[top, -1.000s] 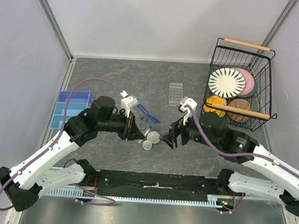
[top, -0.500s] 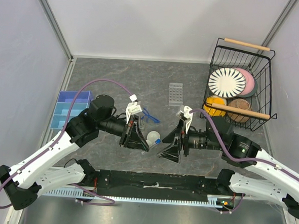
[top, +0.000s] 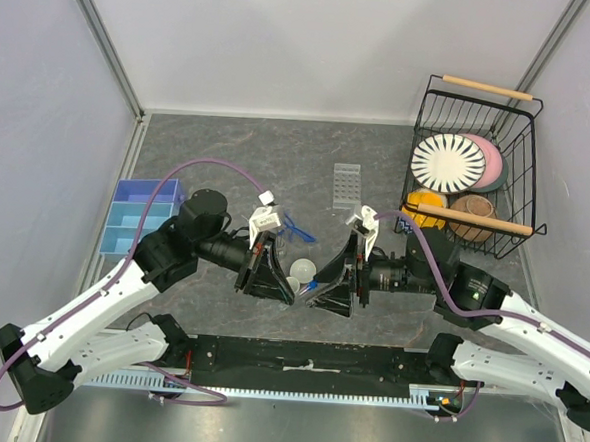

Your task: Organize the chemistry lab equipment

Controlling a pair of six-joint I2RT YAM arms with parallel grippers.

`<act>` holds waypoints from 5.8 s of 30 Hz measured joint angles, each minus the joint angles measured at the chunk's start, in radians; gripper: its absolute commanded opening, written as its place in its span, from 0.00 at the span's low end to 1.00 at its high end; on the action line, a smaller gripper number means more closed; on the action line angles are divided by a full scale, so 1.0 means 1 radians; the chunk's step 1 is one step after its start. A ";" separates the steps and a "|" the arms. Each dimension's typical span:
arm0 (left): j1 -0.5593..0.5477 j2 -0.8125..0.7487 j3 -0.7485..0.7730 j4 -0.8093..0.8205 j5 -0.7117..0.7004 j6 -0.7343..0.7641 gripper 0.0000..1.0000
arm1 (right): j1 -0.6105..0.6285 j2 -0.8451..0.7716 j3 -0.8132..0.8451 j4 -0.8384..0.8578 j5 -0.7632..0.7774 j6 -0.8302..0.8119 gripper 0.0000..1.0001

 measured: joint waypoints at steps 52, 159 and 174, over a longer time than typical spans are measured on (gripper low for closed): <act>-0.005 -0.065 0.197 -0.467 -1.122 -0.045 1.00 | -0.312 0.738 0.427 -0.144 0.861 -0.134 0.00; 0.105 -0.118 -0.036 -0.260 -0.966 -0.043 1.00 | -0.533 1.343 0.946 -0.221 0.795 -0.153 0.00; 0.121 -0.118 -0.037 -0.253 -0.943 -0.043 1.00 | -0.550 1.369 0.960 -0.230 0.803 -0.157 0.00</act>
